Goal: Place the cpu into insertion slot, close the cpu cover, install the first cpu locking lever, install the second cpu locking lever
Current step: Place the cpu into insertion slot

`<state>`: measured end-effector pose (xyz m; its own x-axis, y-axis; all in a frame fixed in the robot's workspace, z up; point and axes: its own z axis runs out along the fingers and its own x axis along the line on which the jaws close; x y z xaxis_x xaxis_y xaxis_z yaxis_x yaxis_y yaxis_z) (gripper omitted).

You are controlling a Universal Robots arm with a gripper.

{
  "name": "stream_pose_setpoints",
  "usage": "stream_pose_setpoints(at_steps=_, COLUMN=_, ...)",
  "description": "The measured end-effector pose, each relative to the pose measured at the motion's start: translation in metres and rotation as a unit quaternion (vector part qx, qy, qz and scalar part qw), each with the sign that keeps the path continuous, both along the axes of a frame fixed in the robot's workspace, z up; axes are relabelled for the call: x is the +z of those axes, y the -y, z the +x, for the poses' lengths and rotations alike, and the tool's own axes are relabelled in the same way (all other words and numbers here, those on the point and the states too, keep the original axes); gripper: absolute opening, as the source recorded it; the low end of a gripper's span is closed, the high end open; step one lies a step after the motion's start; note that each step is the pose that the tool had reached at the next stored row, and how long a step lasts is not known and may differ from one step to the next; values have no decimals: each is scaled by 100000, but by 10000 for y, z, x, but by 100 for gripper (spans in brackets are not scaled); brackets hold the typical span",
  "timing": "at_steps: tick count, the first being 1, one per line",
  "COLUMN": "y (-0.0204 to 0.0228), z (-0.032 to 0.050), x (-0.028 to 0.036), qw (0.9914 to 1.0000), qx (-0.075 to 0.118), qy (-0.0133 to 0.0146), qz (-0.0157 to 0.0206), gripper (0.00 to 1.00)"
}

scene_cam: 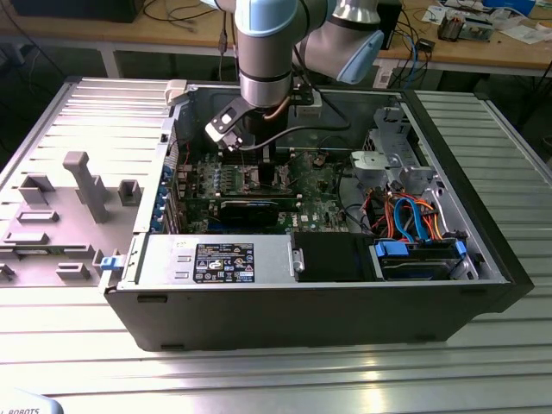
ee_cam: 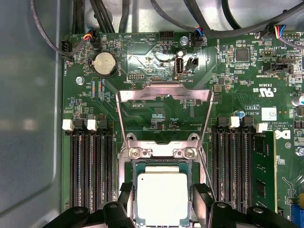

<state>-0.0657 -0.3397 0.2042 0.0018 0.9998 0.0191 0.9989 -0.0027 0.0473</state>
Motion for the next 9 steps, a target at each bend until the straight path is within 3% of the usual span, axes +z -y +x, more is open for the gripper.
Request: stream_pose_setpoints(at_steps=9, y=0, z=0, x=108, qw=100000, qx=1, qy=-13, qz=-4, gripper=62)
